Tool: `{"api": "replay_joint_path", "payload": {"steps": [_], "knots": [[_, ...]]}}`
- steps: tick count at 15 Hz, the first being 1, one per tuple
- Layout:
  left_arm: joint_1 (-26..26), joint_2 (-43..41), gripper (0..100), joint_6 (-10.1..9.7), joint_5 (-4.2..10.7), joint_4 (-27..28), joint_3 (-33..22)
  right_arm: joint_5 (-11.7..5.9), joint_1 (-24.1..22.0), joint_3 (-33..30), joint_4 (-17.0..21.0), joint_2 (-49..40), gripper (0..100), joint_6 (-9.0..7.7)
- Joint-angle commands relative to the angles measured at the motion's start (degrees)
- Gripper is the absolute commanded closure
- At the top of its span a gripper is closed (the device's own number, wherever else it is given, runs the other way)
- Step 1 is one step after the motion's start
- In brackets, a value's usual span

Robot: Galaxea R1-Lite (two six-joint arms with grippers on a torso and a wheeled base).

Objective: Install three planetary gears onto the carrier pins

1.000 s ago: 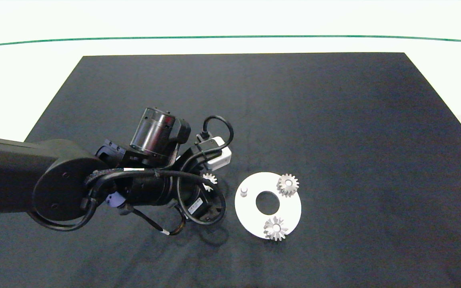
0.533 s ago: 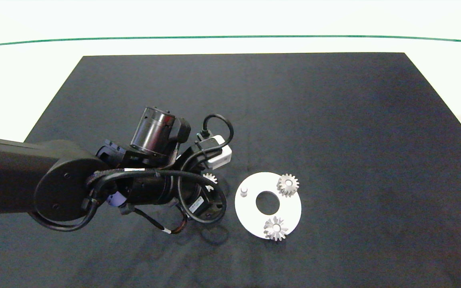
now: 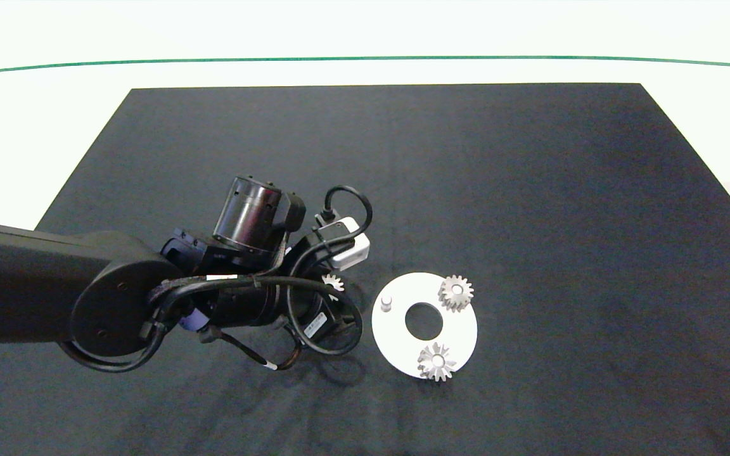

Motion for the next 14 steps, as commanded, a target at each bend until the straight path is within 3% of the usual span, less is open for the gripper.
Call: {"api": "replay_joint_path", "payload": {"steps": [1,14], "knots": [[0.3,0.4,31,0.30,-0.04,-0.1,0.1,-0.04,0.1,0.0,0.2,0.0,0,-0.16],[0.4,0.3,58,0.48,-1.62,-0.3,0.9,-0.04,0.0,0.0,0.2,-0.2,0,-0.16]]}}
